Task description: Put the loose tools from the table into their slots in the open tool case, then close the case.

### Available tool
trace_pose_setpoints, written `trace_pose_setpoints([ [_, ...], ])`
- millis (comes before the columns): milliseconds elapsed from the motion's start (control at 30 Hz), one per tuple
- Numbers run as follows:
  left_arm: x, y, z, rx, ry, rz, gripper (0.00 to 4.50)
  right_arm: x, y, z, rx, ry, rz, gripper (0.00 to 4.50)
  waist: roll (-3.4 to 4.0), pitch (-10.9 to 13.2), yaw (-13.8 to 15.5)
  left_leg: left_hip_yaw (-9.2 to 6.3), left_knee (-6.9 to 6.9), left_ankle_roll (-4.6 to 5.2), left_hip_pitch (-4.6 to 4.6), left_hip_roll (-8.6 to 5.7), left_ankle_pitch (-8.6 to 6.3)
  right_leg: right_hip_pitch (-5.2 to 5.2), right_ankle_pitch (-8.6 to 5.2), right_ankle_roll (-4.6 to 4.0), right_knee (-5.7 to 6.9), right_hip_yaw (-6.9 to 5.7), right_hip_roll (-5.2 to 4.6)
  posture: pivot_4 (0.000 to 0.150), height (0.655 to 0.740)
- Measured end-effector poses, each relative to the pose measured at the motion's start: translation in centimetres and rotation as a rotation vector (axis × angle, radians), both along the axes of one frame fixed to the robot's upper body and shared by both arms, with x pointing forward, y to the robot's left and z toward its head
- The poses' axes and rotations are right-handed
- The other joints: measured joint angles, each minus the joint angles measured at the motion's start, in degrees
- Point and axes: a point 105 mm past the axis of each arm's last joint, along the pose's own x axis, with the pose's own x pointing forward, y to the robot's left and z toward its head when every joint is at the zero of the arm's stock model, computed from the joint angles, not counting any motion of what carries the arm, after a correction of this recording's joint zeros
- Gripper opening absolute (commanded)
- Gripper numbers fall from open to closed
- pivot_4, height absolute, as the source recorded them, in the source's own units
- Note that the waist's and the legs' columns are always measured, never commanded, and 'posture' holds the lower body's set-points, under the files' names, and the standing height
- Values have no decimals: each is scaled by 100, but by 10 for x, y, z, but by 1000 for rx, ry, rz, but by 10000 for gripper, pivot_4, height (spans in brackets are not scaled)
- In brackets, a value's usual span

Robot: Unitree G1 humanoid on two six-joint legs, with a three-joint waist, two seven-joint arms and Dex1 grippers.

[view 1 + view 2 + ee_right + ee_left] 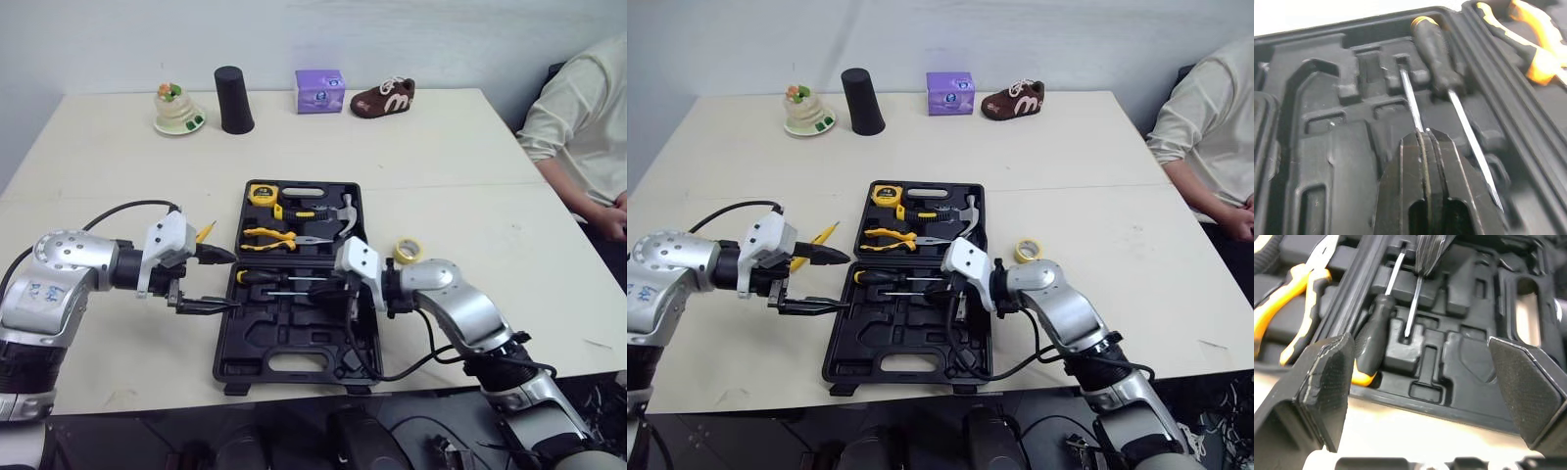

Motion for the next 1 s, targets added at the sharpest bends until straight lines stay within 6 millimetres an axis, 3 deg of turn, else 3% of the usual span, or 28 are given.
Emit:
trace_pose_setpoints([
  [33,-1,5,-2,-23,-4,38,45000,0,-9,7,9,-12,-22,1122,4,2,0,0,-2,0,0,0,-1,0,0,0,-2,1,0,1500,7386],
  [67,-1,7,-3,-29,-2,53,45000,1,-14,10,10,-20,-34,3670,6,4,6,-1,-5,0,0,0,-1,0,-1,1,-3,2,-1,1500,7386],
  [100,-3,18,-9,-48,8,129,45000,4,-32,20,16,-37,-88,6770,4,4,10,-9,-4,-1,-4,3,-3,1,-1,1,-13,5,1,1500,7386],
  [133,-10,44,-15,-103,14,299,45000,6,-68,43,35,-87,-196,8427,-6,5,25,-24,-5,-5,-8,8,-2,6,-3,-2,-21,7,8,1500,7386],
  [167,-15,55,-16,-122,25,355,45000,4,-81,45,34,-90,-231,13102,-14,1,19,-33,-12,-12,-6,7,-6,15,-7,-11,-31,5,16,1500,7386],
  [200,-25,78,-19,-143,35,470,45000,2,-107,45,17,-78,-310,16748,-15,1,23,-36,-15,-16,-2,0,-9,20,-10,-17,-37,1,15,1500,7386],
  [233,-42,115,-24,-164,29,663,45000,-4,-148,39,-23,-35,-425,20383,-13,3,25,-35,-28,-15,-3,-5,-9,20,-11,-17,-50,3,11,1500,7386],
  [300,-66,165,-29,-185,4,924,45000,-14,-194,39,-68,-4,-556,29831,-11,5,30,-34,-39,-11,1,-18,-11,26,-11,-17,-69,3,7,1500,7386],
  [400,-98,195,-35,-142,5,1076,45000,-26,-228,43,-95,5,-647,42064,-17,3,1,-32,-47,-2,17,-17,-16,47,-7,-12,-92,4,3,1500,7386],
  [467,-113,209,-38,-148,14,1153,45000,-32,-244,42,-117,8,-690,43680,-18,3,-10,-39,-63,12,42,-22,-24,78,0,-11,-121,-5,-2,1500,7386],
  [600,-124,226,-36,-197,2,1286,45000,-39,-261,35,-119,21,-719,43680,-30,2,-15,-56,-94,39,67,-30,-18,111,13,-20,-139,-23,-39,1500,7386],
  [700,-122,222,-33,-200,1,1276,45000,-41,-267,35,-123,21,-732,43680,-30,2,-26,-51,-103,42,77,-46,-20,122,12,-21,-142,-24,-60,1500,7386],
  [833,-97,183,-17,-184,-31,1111,45000,-40,-254,45,-98,-6,-668,43680,-29,2,-21,-50,-104,39,74,-52,-19,130,24,1,-155,-25,-67,1500,7386],
  [1000,-57,133,1,-151,-27,898,45000,-46,-205,62,-70,-30,-468,43680,-22,6,36,-58,-108,34,73,-50,-11,128,24,4,-156,-27,-60,1500,7386],
])
